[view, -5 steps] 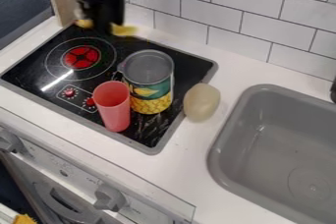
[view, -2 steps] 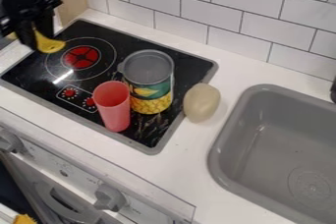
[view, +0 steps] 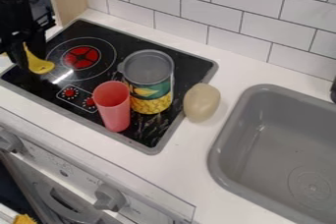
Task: Moved the yellow brush to the bottom left side of the stove.
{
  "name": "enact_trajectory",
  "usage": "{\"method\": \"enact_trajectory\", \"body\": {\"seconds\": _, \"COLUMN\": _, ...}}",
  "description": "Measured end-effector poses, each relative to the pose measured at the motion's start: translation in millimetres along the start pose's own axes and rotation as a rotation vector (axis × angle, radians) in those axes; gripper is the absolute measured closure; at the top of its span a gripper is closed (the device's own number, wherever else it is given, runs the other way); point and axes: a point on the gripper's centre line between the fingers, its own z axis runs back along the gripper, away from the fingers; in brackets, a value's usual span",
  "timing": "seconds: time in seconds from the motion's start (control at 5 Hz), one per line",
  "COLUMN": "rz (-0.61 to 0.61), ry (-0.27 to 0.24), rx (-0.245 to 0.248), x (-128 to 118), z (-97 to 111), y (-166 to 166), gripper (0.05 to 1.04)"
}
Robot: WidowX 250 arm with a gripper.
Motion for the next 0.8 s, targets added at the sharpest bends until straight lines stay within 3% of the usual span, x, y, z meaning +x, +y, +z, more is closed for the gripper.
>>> {"method": "enact_trajectory", "body": {"seconds": 0.4, "rz": -0.072, "ry": -0.002, "rx": 0.019, "x": -1.2, "z": -13.9, "y": 5.3, "gripper": 0.72}}
{"method": "enact_trajectory", "body": {"seconds": 0.6, "rz": -0.101, "ry": 0.027, "rx": 0.032, "x": -5.2, "z": -20.4, "y": 5.4, "gripper": 0.72}}
{"method": "enact_trajectory", "body": {"seconds": 0.8, "rz": -0.092, "ry": 0.038, "rx": 0.055, "x": -5.8, "z": -20.5, "y": 7.2, "gripper": 0.652}}
